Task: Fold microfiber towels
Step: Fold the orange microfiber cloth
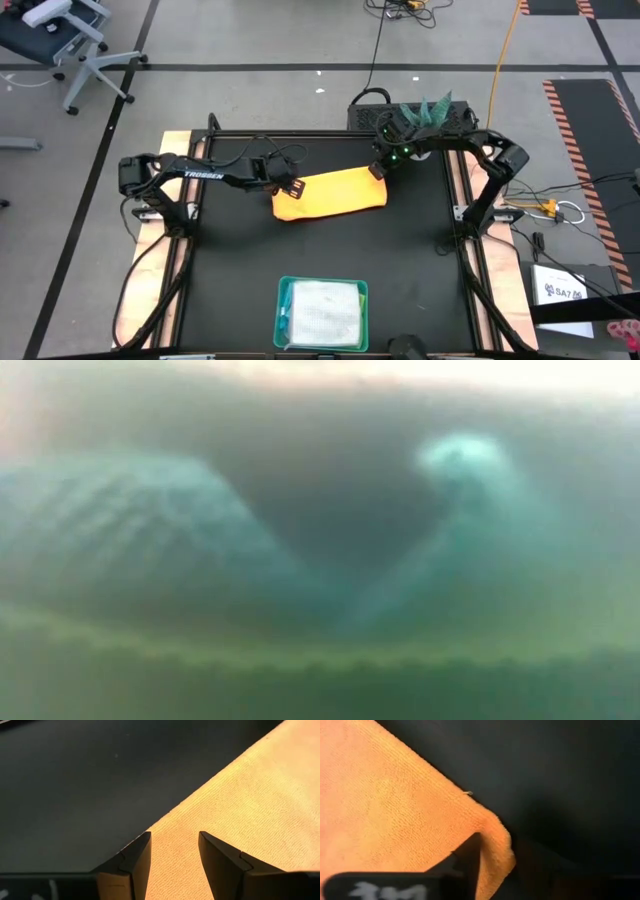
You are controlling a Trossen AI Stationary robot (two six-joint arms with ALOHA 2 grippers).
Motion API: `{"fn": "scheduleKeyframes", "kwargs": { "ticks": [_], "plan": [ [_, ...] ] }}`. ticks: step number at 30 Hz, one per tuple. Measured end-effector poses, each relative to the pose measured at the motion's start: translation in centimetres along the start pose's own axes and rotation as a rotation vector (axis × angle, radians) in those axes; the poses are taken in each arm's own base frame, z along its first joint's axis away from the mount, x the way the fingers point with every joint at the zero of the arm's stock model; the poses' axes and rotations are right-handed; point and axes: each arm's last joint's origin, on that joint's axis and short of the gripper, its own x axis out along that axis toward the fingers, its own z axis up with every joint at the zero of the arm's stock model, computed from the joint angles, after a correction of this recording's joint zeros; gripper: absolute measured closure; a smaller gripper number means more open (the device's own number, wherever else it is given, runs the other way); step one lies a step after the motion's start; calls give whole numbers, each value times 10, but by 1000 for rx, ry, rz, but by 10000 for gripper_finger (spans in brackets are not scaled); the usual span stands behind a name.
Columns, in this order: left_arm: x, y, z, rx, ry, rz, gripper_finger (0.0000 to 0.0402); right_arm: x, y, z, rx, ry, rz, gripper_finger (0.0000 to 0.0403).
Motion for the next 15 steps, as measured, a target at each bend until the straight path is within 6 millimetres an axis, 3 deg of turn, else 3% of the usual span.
{"fn": "scheduleKeyframes", "kwargs": {
  "ticks": [6, 15],
  "plan": [
    [0, 0, 0, -9, 0, 0, 236, -12, 6, -3, 2, 0, 26, 389],
    [-2, -3, -5, 33, 14, 0, 236, -43, 13, -3, -36, -58, -34, 400]
  ]
}}
